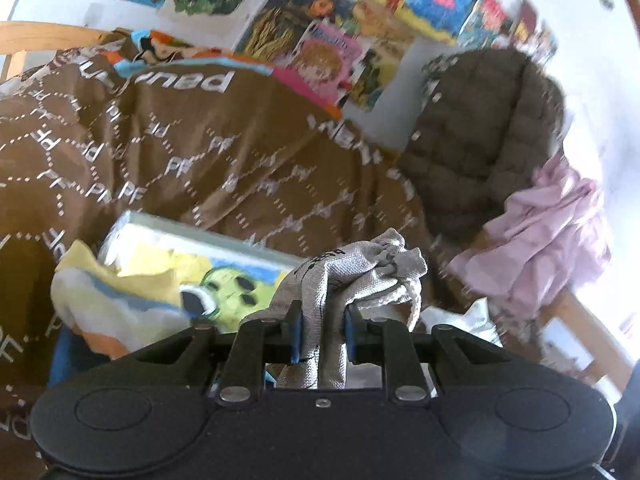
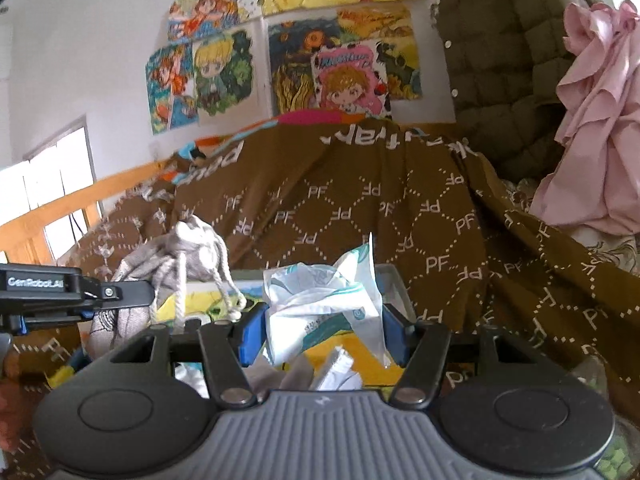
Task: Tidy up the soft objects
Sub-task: 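Carry the drawstring bag and white packet over the painting tray, then lower both items into the tray and open both tools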
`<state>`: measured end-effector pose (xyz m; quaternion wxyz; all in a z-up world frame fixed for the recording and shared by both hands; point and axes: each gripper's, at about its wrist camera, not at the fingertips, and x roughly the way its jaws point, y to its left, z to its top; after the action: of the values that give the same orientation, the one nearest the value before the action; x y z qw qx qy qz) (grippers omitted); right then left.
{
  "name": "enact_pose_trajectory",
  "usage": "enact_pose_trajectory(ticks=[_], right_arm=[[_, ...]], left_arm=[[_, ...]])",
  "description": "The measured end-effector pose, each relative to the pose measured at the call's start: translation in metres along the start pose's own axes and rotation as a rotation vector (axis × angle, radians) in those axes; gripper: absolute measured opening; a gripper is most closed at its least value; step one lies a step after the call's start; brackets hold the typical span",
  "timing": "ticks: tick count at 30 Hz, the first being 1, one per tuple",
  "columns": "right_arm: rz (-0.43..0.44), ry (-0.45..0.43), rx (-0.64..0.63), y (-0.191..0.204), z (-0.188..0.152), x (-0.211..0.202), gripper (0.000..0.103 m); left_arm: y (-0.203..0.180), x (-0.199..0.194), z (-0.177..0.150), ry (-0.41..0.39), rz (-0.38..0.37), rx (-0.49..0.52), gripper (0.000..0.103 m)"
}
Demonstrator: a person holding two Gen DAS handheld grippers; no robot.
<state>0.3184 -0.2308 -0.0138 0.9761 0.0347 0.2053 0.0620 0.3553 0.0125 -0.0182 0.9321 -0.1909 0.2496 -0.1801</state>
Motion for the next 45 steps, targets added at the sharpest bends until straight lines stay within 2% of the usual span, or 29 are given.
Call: enact_pose_trajectory(ticks=[7, 19, 26, 37, 45], right_arm=[[-0.007, 0.018, -0.044, 0.016, -0.005, 0.009, 0.065], [-0.022, 0.052, -0.052, 0.018, -0.007, 0.014, 0.068], [-0.037, 0.065, -0.064, 0.017, -0.008, 0.015, 0.073], [-0.036, 0.037, -0.043, 0.013, 0.002, 0.002, 0.085], [-0.027, -0.029, -0.026, 0.014, 0.017, -0.027, 0.098]], left_arm=[[0.002, 0.017, -0.010, 0.051, 0.054, 0.052, 0.023], [0.011, 0.027, -0.013, 0.104, 0.056, 0.000, 0.029], [0.013, 0.028, -0.013, 0.121, 0.057, -0.032, 0.037], [0.013, 0.016, -0.005, 0.111, 0.062, -0.097, 0.070], [-0.001, -0.014, 0.008, 0.034, 0.065, -0.098, 0.089]])
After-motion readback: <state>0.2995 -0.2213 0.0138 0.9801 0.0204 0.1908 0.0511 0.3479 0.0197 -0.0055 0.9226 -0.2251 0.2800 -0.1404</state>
